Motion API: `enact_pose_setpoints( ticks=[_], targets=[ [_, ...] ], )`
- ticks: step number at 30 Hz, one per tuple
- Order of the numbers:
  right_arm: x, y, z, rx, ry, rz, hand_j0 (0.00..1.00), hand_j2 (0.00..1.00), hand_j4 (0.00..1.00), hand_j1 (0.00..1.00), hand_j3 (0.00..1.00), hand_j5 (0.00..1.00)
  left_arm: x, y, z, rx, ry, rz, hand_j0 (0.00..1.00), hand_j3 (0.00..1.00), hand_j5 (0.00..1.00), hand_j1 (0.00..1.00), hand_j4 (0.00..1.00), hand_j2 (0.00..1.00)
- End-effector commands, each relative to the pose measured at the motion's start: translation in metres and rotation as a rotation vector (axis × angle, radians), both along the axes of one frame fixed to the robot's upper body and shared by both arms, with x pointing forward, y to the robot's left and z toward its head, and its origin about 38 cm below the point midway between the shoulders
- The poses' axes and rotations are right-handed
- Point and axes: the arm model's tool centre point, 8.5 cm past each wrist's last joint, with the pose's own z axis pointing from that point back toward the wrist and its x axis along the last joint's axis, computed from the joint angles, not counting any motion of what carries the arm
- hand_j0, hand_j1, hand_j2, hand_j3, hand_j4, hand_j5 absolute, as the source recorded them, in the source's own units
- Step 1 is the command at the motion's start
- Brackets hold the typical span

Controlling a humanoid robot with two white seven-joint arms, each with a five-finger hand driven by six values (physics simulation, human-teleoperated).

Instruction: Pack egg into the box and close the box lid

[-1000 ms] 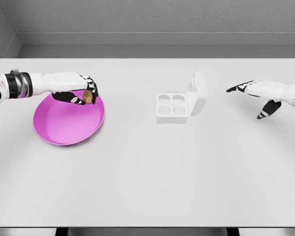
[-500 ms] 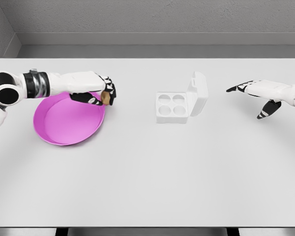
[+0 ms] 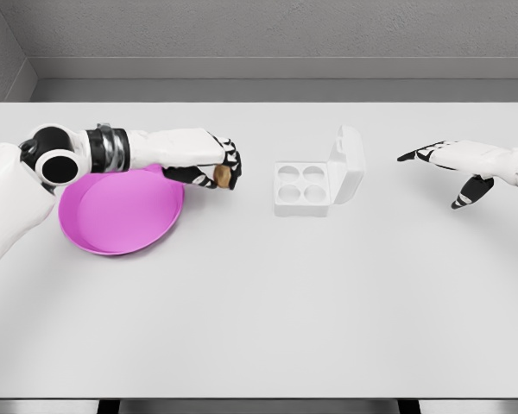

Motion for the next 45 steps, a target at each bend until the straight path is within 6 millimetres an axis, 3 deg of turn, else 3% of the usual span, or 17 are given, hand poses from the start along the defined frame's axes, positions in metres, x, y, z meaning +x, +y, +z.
enact_pose_setpoints(
  ticks=[1,20,31,44,45],
  targets=[
    [0.0,0.0,0.001,0.003,0.0,-0.003,1.0,1.0,1.0,1.0,1.0,1.0,0.0,-0.012,0.0,-0.013,-0.001,-0.015,0.44,0.44,0.44,0.44,0.44,0.44],
    [0.0,-0.001,-0.001,0.002,0.003,-0.003,1.0,1.0,1.0,1.0,1.0,1.0,-0.002,-0.066,0.003,-0.039,-0.018,-0.08,0.44,0.44,0.44,0.44,0.44,0.44],
    [0.0,-0.002,0.0,0.002,0.001,-0.006,1.0,1.0,1.0,1.0,1.0,1.0,0.01,-0.095,0.003,-0.036,-0.011,-0.08,0.44,0.44,0.44,0.44,0.44,0.44],
    [0.0,-0.002,0.001,0.002,0.0,-0.006,1.0,1.0,1.0,1.0,1.0,1.0,0.014,-0.101,0.003,-0.041,-0.001,-0.075,0.44,0.44,0.44,0.44,0.44,0.44],
    [0.0,-0.002,0.0,0.002,0.001,-0.006,1.0,1.0,1.0,1.0,1.0,1.0,0.015,-0.101,0.005,-0.044,-0.006,-0.075,0.48,0.48,0.48,0.48,0.48,0.48]
  ],
)
